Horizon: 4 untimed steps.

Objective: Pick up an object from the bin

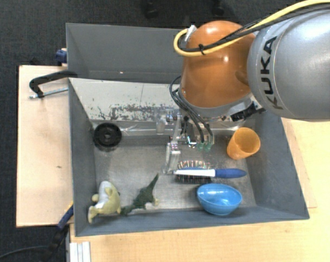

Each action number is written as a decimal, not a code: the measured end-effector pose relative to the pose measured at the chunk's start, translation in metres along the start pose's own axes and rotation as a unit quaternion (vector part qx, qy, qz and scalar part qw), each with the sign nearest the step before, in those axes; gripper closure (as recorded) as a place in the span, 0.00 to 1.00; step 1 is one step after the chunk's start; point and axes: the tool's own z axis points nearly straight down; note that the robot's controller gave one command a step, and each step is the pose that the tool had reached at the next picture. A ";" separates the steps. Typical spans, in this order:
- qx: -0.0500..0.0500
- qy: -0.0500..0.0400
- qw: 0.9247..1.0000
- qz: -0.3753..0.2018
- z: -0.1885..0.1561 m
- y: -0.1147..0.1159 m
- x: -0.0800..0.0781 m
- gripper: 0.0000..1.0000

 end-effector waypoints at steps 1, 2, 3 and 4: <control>0.000 -0.001 0.999 -0.049 0.154 -0.081 0.029 0.00; -0.001 -0.012 0.999 -0.031 0.103 -0.076 -0.053 0.00; 0.000 -0.003 0.987 -0.164 0.130 -0.071 0.004 0.00; -0.001 -0.004 0.983 -0.182 0.134 -0.033 0.010 0.00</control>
Offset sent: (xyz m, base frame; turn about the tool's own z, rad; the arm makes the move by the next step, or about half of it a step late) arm -0.0286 -0.0794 -0.1506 -0.1006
